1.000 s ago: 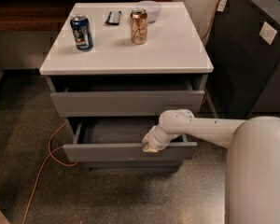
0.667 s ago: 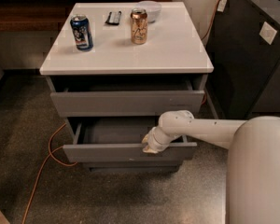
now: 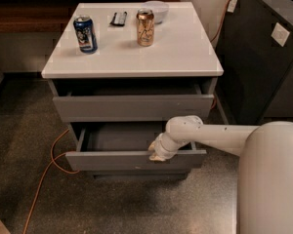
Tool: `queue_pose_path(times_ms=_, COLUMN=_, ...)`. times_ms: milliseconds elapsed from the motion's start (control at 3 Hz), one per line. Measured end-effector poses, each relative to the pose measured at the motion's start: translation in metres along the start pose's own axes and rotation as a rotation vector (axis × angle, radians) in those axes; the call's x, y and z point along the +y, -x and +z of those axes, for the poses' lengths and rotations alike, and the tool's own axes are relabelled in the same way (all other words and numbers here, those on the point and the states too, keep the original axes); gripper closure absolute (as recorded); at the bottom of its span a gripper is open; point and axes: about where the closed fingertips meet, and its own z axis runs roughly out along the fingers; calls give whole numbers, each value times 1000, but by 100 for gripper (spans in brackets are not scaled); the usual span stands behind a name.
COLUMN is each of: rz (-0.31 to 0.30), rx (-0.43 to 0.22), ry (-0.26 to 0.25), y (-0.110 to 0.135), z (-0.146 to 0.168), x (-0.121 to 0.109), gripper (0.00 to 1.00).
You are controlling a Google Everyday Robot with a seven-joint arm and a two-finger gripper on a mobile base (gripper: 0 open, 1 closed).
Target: Open middle drawer
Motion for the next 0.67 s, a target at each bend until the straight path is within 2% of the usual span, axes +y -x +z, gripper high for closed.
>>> queue_pose_path(times_ms=667, rz=0, rx=0, ry=0, y=0, z=0, x=0, gripper=100)
